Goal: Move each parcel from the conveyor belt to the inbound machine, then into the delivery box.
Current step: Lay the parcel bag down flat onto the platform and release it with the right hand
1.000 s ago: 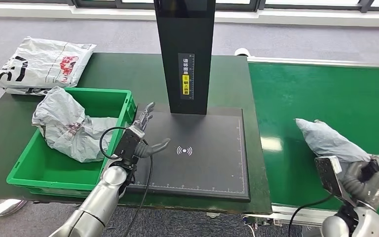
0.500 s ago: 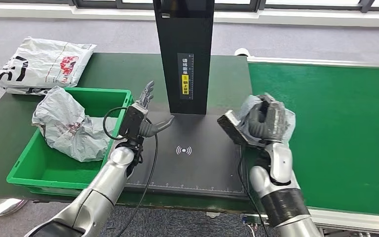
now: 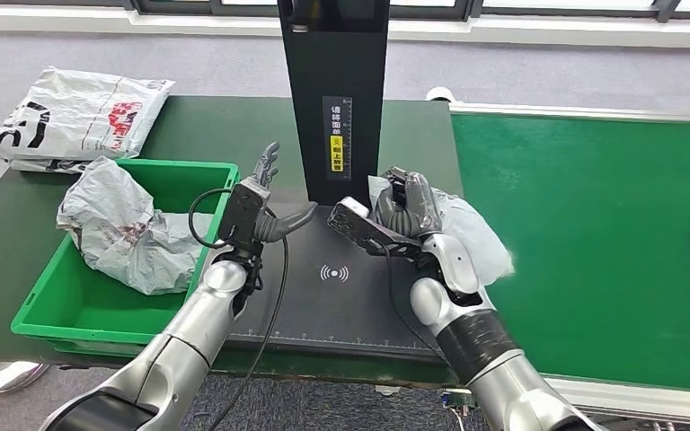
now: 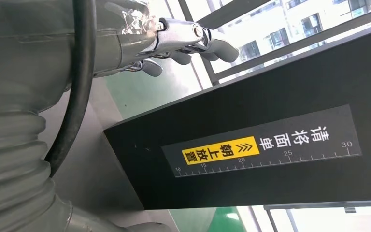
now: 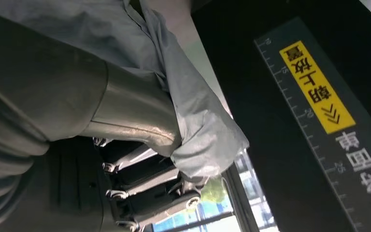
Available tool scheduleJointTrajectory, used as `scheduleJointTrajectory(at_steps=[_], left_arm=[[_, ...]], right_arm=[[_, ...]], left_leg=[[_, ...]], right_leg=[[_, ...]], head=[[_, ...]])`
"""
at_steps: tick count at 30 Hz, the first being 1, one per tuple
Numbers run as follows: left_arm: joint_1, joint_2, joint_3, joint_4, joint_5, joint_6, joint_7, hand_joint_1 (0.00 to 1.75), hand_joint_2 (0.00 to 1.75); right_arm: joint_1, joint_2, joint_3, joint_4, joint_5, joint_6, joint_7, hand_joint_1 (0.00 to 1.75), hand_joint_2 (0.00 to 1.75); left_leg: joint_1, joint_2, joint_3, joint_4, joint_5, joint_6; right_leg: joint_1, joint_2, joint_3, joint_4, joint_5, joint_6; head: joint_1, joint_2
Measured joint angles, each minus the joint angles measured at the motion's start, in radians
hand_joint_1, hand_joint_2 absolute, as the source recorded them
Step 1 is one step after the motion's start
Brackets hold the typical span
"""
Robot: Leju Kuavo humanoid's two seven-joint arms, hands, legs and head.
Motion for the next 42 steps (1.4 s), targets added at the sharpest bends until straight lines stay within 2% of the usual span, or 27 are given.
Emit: scheduleJointTrajectory(at_steps=[7,11,13,14,16,17,18,26,30,37,42], left_arm=[[-0.006,0.0,0.0,0.005,0.007,-0.001,0.0,0.0,1.75],[-0.014,0.0,0.0,0.013,0.014,-0.001,-0.008,0.0,1.75],[-0.018,0.0,0.0,0.018,0.022,0.002,-0.017,0.0,1.75],[-0.02,0.001,0.0,0.02,0.026,0.004,-0.021,0.0,1.75],[-0.022,0.002,0.0,0.025,0.037,0.006,-0.03,0.0,1.75],[-0.022,0.004,0.0,0.027,0.041,0.005,-0.034,0.0,1.75],[-0.022,0.005,0.0,0.029,0.046,0.004,-0.039,0.0,1.75],[-0.028,0.016,0.0,0.036,0.067,-0.008,-0.051,0.0,1.75],[-0.036,0.017,0.0,0.041,0.078,-0.003,-0.054,0.0,1.75],[-0.018,0.035,0.0,0.029,0.084,0.018,-0.062,0.0,1.75],[-0.017,0.037,0.0,0.022,0.084,0.022,-0.042,0.0,1.75]], right_arm=[[-0.021,0.007,0.016,0.032,-0.014,0.016,-0.007,1.75,1.75],[-0.047,0.024,0.054,0.074,-0.051,0.051,-0.041,1.75,1.75],[-0.061,0.037,0.08,0.102,-0.072,0.056,-0.069,1.64,1.75],[-0.067,0.044,0.092,0.115,-0.083,0.058,-0.086,1.4,1.75],[-0.078,0.058,0.115,0.135,-0.103,0.06,-0.124,0.57,1.75],[-0.082,0.065,0.126,0.142,-0.113,0.063,-0.145,0.22,1.75],[-0.085,0.071,0.137,0.146,-0.124,0.068,-0.166,0.01,1.75],[-0.088,0.085,0.175,0.124,-0.279,0.095,-0.274,0.0,1.75],[-0.077,0.074,0.169,0.09,-0.407,0.059,-0.33,0.0,1.75],[-0.012,0.009,0.073,0.001,-0.533,-0.089,-0.385,0.0,1.75],[0.024,-0.034,0.018,-0.078,-0.569,-0.116,-0.392,0.0,1.75]], left_leg=[[0.0,0.0,0.0,0.0,0.0,0.0],[0.0,0.0,0.0,0.0,0.0,0.0],[0.0,0.0,0.0,0.0,0.0,0.0],[0.0,0.0,0.0,0.0,0.0,0.0],[0.0,0.0,0.0,0.0,0.0,-0.001],[0.0,0.0,0.0,0.0,0.0,-0.001],[0.0,0.0,0.0,0.0,0.001,-0.001],[0.0,-0.001,0.0,0.0,0.001,-0.001],[0.0,0.0,0.0,0.0,0.001,-0.001],[0.0,-0.001,0.0,0.001,0.001,-0.001],[0.0,-0.001,0.0,0.001,0.0,-0.001]], right_leg=[[0.0,0.0,0.0,0.0,0.0,0.0],[0.0,0.0,0.0,0.0,0.0,0.0],[0.0,0.0,0.0,0.0,0.0,0.0],[0.0,0.0,0.0,0.0,0.0,0.0],[0.001,0.0,0.0,0.0,0.0,0.0],[0.001,0.0,0.0,0.0,0.0,0.0],[0.001,0.0,0.0,0.0,0.0,0.0],[0.0,0.0,0.0,0.0,0.0,0.0],[0.0,0.0,0.0,0.0,0.0,0.0],[0.0,-0.001,0.0,0.0,0.0,0.0],[0.0,0.0,0.0,0.0,0.0,0.0]], head=[[0.0,0.0],[0.0,0.0],[0.0,0.0],[0.0,0.0],[0.0,0.0],[0.0,0.0],[0.0,0.0],[0.0,0.0],[0.0,0.0],[0.0,0.0],[0.0,0.0]])
